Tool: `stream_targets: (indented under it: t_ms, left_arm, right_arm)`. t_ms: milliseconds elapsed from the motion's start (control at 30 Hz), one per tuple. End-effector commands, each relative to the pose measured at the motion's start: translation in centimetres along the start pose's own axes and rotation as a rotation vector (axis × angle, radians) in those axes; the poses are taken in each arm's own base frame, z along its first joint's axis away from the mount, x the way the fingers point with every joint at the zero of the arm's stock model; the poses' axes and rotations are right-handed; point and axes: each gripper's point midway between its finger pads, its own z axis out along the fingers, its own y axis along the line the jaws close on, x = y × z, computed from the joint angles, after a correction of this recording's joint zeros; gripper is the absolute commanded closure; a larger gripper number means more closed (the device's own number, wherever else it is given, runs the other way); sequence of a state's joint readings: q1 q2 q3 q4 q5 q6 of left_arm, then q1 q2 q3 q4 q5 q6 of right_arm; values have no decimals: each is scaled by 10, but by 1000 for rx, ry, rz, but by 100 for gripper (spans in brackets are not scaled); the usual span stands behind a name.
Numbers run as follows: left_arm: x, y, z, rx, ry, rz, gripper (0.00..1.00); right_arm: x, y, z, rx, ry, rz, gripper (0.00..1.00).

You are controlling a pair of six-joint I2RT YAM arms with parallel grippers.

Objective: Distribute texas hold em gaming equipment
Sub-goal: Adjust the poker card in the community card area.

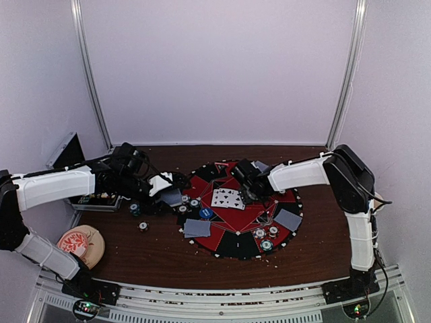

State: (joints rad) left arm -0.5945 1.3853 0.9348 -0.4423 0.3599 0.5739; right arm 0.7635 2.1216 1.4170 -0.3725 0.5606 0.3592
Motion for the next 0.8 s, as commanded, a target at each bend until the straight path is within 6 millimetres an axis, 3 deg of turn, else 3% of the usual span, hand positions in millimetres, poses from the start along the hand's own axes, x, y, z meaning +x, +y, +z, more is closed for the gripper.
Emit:
stream_targets:
  t_ms: [0,200,400,600,767]
  left_arm:
    - [-11,8,-6,-30,-47,8,46]
    - [-11,8,-6,-30,-46,8,46]
    - [-11,8,-6,-31,-45,11,46]
    - [-10,8,-6,-33,-40,7,46]
    - [-10,8,-7,-36,-44,9,46]
  right_arm:
    - [3,16,-1,-44,10,-32,8]
    - [-1,19,-5,-50,-1,-30,8]
    - [-9,6,-11,0,-14,-13,8]
    - [-43,-4,-53,-98,-90,77,8]
    - [-41,-9,-75,-178,-81,67,7]
